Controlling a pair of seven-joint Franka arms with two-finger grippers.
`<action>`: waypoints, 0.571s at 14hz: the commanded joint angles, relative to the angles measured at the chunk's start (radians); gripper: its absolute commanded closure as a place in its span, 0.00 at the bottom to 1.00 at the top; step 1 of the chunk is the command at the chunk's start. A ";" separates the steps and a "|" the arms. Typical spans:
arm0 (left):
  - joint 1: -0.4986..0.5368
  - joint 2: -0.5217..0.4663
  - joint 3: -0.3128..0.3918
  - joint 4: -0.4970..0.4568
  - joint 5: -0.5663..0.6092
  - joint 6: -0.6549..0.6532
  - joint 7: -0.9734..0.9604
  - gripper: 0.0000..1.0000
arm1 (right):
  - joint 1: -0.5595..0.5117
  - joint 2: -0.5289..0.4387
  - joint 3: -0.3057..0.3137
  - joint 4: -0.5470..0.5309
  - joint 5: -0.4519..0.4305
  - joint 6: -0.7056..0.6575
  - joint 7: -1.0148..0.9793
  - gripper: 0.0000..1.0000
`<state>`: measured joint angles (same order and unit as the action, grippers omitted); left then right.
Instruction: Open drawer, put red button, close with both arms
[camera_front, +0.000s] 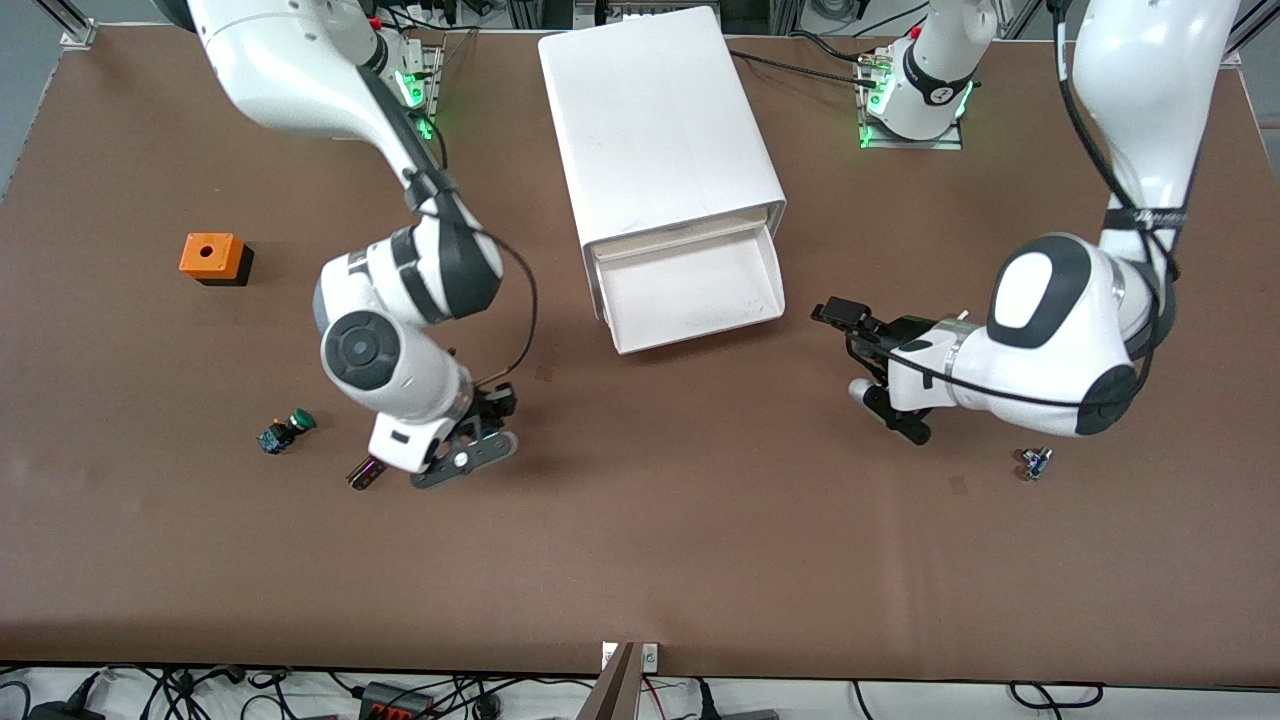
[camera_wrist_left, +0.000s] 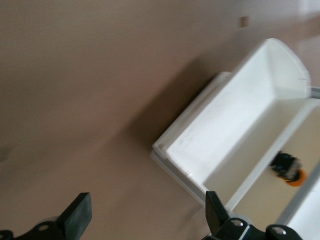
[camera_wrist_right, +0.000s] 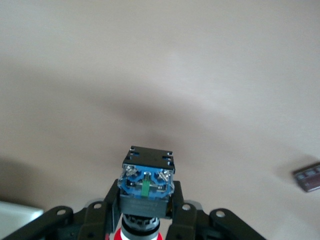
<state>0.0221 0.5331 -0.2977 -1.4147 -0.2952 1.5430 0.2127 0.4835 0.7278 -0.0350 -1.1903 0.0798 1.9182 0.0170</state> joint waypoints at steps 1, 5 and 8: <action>-0.013 -0.028 -0.001 -0.004 0.160 -0.015 -0.072 0.00 | 0.059 -0.001 -0.003 0.090 0.014 -0.094 0.072 1.00; -0.013 -0.013 0.002 0.038 0.460 0.032 -0.059 0.00 | 0.211 -0.004 -0.010 0.100 0.009 -0.055 0.222 1.00; 0.010 0.060 0.011 0.140 0.455 0.048 -0.064 0.00 | 0.257 0.004 -0.005 0.100 0.011 -0.041 0.235 1.00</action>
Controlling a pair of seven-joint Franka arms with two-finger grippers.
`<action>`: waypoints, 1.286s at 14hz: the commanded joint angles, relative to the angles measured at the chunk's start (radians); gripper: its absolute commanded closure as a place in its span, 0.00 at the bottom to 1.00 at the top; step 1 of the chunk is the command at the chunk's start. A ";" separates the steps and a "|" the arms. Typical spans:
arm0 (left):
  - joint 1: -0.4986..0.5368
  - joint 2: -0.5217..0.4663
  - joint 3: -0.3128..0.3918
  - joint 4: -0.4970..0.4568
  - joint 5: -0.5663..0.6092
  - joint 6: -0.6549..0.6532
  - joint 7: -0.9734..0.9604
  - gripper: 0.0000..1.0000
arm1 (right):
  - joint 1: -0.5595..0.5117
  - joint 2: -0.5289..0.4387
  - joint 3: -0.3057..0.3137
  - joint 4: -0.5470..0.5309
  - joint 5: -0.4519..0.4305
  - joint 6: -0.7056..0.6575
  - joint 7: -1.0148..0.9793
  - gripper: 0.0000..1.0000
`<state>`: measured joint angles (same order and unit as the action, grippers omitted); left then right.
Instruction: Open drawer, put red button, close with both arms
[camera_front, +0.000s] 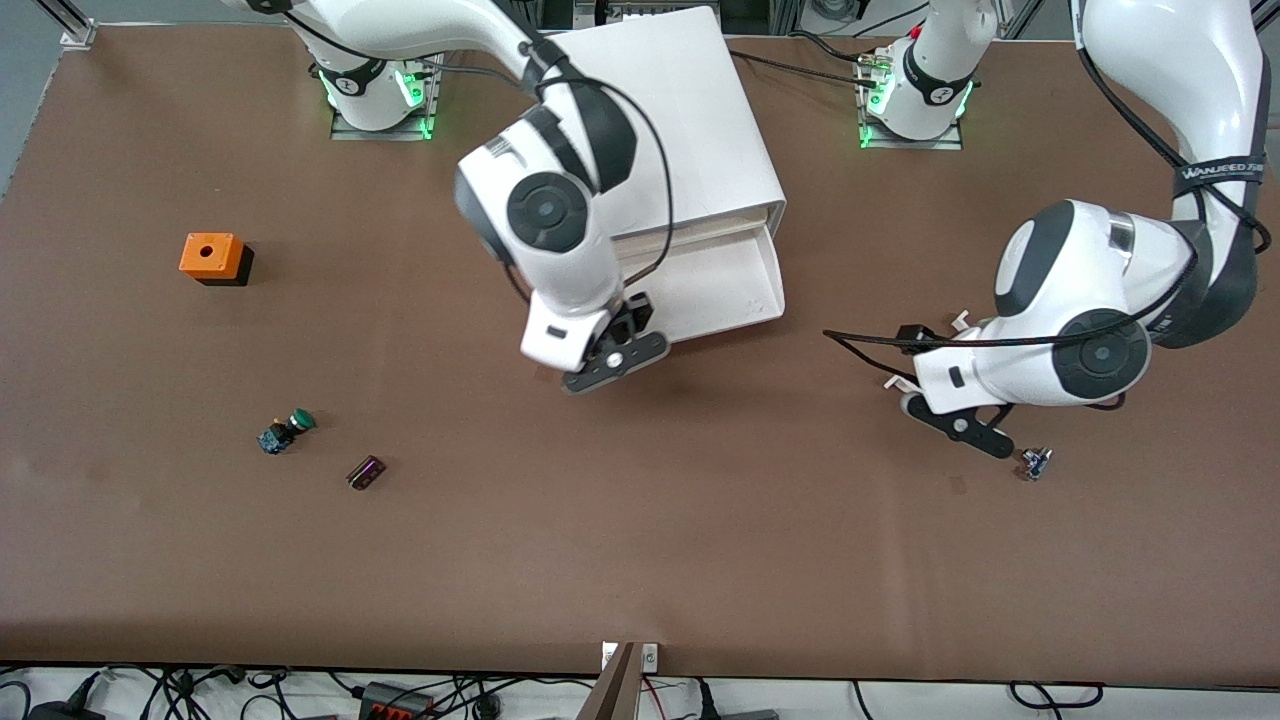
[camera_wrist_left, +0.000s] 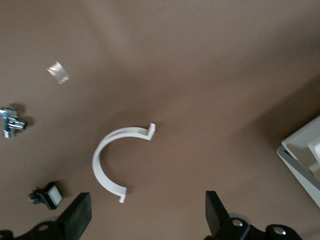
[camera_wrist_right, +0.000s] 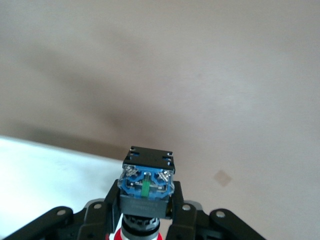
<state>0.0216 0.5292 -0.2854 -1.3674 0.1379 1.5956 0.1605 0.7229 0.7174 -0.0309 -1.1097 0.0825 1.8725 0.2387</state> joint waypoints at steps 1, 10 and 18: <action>0.008 0.071 -0.001 0.096 0.022 -0.003 -0.006 0.00 | 0.038 0.019 -0.009 0.019 0.008 0.011 0.019 1.00; -0.003 0.078 -0.001 0.096 0.020 0.000 -0.029 0.00 | 0.168 0.083 -0.012 0.017 0.003 0.093 0.206 1.00; -0.003 0.078 -0.008 0.096 0.020 0.000 -0.055 0.00 | 0.164 0.106 -0.014 0.013 0.003 0.082 0.214 0.99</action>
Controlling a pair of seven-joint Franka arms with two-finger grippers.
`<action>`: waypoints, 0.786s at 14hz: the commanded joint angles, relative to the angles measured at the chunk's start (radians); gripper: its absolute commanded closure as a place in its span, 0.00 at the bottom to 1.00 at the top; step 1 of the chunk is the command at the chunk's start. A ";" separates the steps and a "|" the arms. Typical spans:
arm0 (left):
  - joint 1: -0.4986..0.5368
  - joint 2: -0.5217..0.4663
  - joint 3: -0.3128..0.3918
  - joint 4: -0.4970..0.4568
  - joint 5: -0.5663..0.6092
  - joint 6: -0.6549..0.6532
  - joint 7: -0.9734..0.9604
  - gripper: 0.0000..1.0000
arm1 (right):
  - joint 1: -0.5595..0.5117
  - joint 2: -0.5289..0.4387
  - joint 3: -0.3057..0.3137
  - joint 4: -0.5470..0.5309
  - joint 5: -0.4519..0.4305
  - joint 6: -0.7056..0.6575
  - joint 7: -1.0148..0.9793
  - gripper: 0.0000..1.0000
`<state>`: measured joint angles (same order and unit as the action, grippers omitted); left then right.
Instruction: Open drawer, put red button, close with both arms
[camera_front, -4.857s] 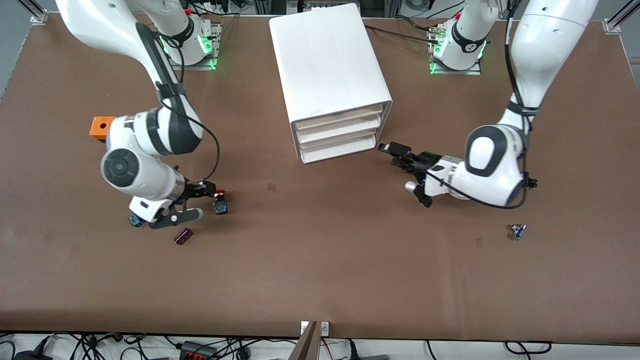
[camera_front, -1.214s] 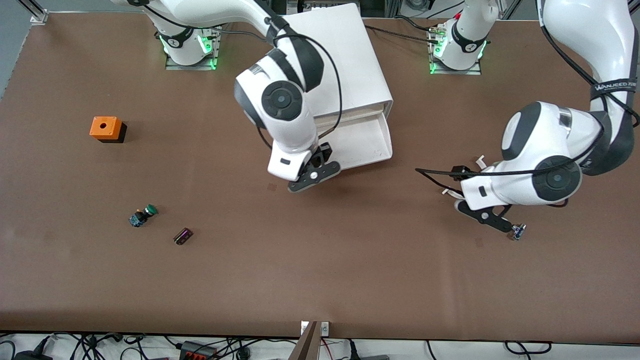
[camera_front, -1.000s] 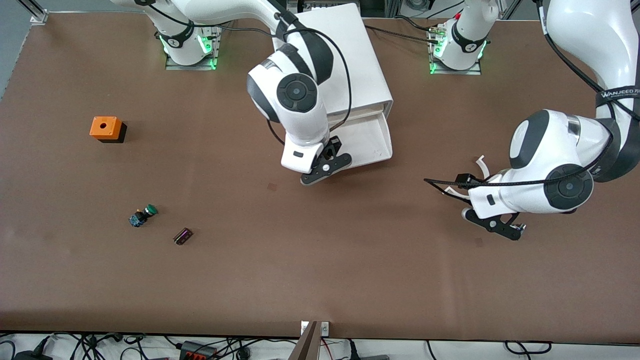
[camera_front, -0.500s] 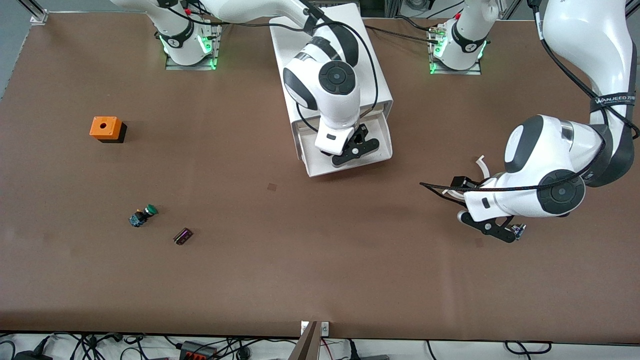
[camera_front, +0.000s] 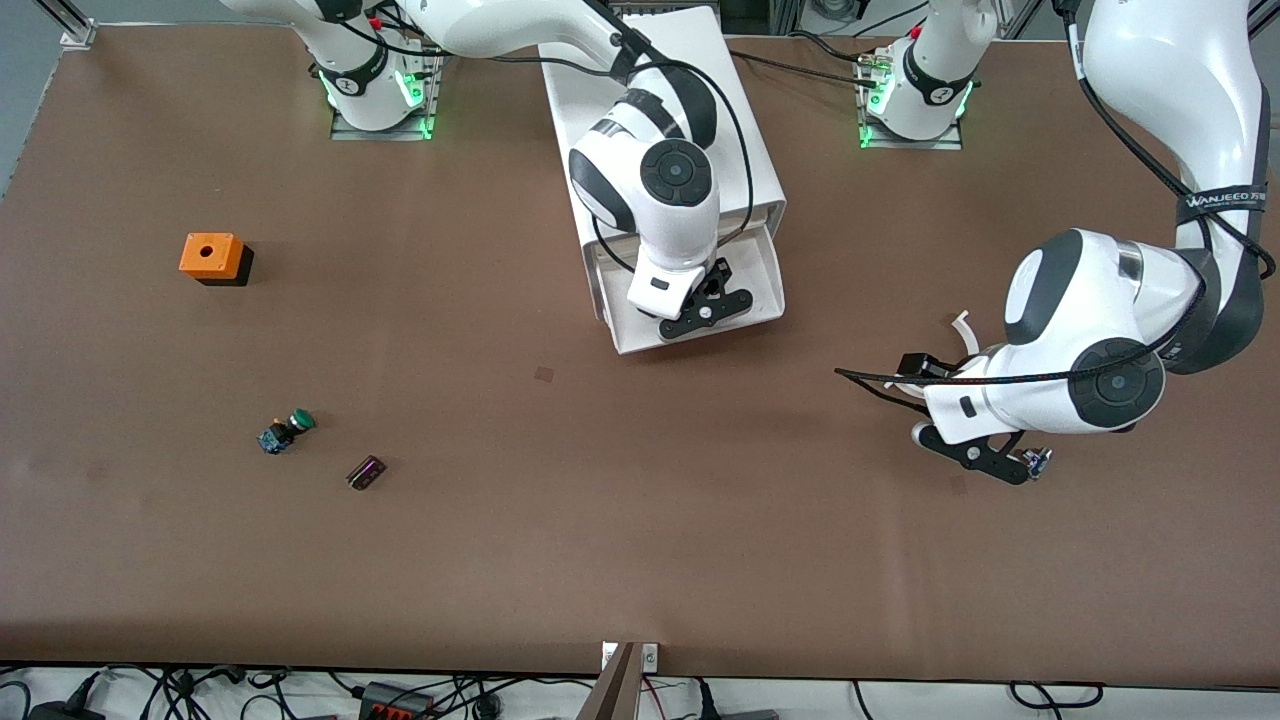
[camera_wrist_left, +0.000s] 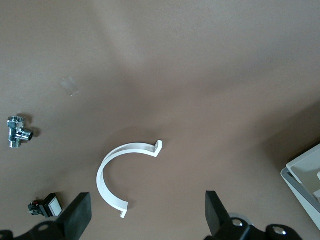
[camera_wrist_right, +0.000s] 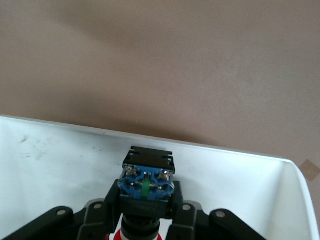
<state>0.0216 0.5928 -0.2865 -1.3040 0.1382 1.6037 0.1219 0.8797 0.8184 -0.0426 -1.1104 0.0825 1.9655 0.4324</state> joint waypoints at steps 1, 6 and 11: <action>-0.003 0.016 -0.006 0.032 0.020 -0.008 -0.018 0.00 | 0.007 0.004 -0.002 0.014 0.003 -0.014 0.019 0.82; -0.003 0.022 -0.010 0.029 -0.005 0.013 -0.045 0.00 | -0.014 -0.037 -0.029 0.020 0.008 -0.013 0.068 0.00; -0.002 0.021 -0.010 -0.030 -0.187 0.111 -0.374 0.00 | -0.097 -0.122 -0.149 0.017 -0.006 -0.020 0.048 0.00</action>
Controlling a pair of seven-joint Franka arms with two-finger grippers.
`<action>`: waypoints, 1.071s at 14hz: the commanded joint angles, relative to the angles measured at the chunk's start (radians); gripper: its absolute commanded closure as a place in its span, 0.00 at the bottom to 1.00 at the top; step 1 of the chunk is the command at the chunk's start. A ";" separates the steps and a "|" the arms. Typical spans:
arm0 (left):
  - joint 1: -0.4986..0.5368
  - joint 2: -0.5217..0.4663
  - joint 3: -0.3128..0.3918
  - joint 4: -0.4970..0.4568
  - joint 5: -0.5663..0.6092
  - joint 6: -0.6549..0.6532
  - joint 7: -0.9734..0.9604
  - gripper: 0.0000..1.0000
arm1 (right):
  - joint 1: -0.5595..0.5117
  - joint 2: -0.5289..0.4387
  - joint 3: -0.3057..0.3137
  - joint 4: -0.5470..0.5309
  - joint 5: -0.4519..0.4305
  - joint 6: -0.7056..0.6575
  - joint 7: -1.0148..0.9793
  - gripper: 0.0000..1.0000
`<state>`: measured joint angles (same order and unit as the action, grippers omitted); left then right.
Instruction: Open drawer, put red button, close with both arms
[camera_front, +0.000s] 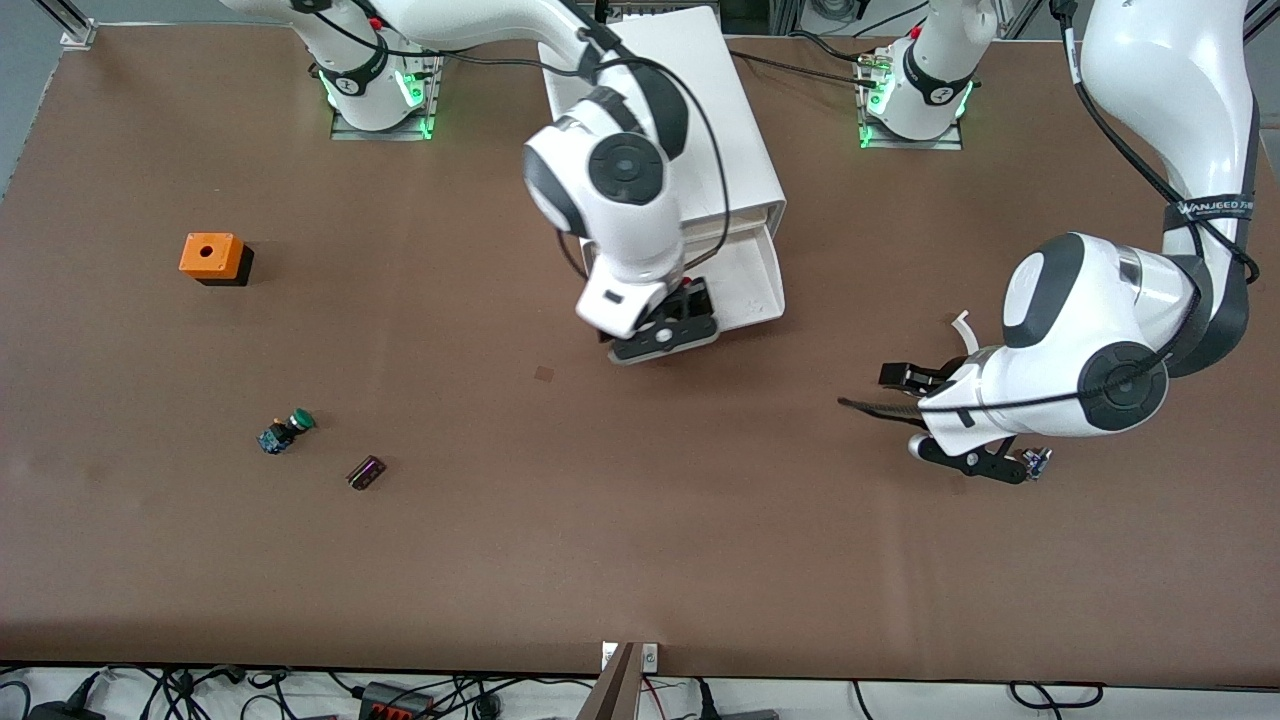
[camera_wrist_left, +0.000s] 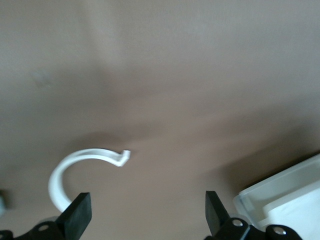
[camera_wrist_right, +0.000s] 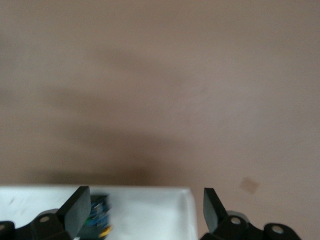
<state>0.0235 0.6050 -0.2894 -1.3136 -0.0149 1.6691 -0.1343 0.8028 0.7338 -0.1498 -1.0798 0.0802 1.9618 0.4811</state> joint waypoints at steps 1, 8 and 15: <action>-0.035 0.003 -0.014 -0.051 -0.034 0.099 -0.189 0.00 | -0.039 -0.050 -0.068 -0.021 -0.005 -0.024 -0.009 0.00; -0.230 -0.005 -0.025 -0.222 -0.019 0.456 -0.461 0.00 | -0.281 -0.060 -0.088 -0.051 -0.007 -0.198 -0.188 0.00; -0.263 -0.022 -0.083 -0.360 -0.019 0.509 -0.518 0.00 | -0.477 -0.125 -0.088 -0.080 0.004 -0.225 -0.361 0.00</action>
<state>-0.2513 0.6221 -0.3420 -1.6132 -0.0375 2.2024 -0.6247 0.3544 0.6709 -0.2500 -1.1253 0.0767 1.7676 0.1412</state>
